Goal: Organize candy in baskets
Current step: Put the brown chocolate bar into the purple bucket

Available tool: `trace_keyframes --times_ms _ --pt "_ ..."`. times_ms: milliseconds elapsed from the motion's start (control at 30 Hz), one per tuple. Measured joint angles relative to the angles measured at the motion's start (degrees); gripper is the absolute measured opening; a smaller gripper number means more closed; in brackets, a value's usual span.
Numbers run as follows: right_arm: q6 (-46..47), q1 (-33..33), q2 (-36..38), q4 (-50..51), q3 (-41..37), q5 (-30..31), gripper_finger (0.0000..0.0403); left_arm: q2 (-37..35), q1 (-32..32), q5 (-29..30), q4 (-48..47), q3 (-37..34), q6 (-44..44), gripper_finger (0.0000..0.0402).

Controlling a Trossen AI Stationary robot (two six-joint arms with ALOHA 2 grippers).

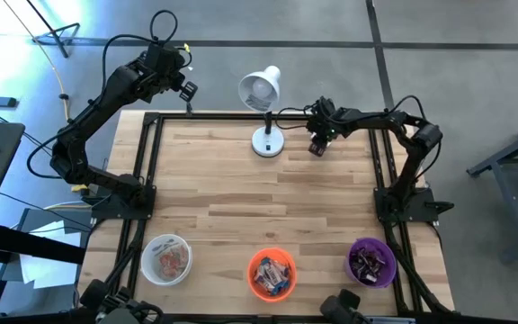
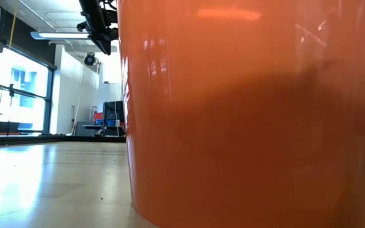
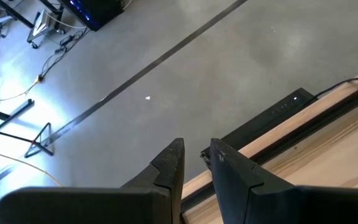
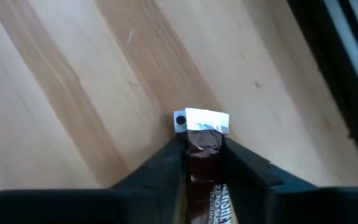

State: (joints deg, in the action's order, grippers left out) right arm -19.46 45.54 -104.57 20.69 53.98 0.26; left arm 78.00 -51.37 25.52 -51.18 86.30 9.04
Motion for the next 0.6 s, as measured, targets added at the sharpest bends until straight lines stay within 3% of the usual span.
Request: trace_keyframes --times_ms 200,400,600 --pt "7.10 0.09 0.00 0.45 -0.11 -3.70 0.0016 0.00 0.00 -0.09 0.00 0.00 -0.02 0.0064" --pt "17.74 0.07 1.87 4.16 0.33 -6.03 0.0015 0.00 0.00 -0.12 -0.01 0.00 0.00 0.0064" --pt "24.69 -0.75 6.15 21.53 5.07 -19.55 0.0008 0.00 0.00 -0.14 -0.02 0.00 -0.35 0.0064"
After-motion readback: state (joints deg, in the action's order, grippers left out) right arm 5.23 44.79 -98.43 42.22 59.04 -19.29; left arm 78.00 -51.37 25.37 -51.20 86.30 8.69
